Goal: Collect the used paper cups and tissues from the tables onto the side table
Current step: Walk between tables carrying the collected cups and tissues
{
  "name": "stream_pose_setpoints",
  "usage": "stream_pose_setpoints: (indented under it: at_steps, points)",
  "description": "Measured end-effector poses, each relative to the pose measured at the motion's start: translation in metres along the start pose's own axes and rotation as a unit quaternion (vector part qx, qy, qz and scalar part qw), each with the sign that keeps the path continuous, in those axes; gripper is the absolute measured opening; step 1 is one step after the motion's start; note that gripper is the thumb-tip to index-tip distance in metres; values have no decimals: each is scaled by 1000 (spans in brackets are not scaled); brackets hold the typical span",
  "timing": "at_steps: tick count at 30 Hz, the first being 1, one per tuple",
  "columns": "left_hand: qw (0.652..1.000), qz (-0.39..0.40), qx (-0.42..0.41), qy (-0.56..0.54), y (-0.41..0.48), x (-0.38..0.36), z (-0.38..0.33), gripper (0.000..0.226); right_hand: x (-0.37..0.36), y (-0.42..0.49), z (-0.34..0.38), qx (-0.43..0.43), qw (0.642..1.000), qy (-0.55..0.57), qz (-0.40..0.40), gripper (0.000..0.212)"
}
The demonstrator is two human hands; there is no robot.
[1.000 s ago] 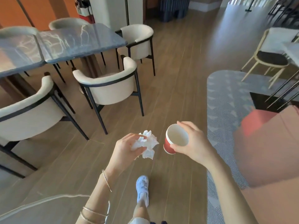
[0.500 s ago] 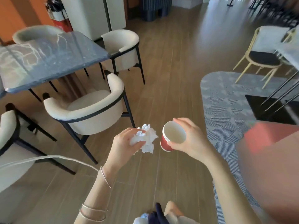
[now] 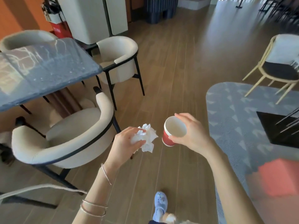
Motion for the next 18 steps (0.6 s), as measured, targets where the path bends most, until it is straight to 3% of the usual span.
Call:
stream_pose_setpoints:
  at_steps: [9, 18]
  points:
    - [1000, -18, -3, -10, 159, -37, 0, 24, 38, 152, -60, 27, 1000, -3, 11, 80]
    - [1000, 5, -3, -7, 333, -75, 38, 25, 38, 308, -133, -1, 1000, -2, 14, 80]
Point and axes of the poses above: each hand's wrist, its own y-axis towards the middle knuckle, its own x-axis out of the back of the hand, z = x × y, the point moved 7 cm from there along y, towards the middle knuckle, and after that the axes turned 4 degrees about x, right-handed, at the moved point
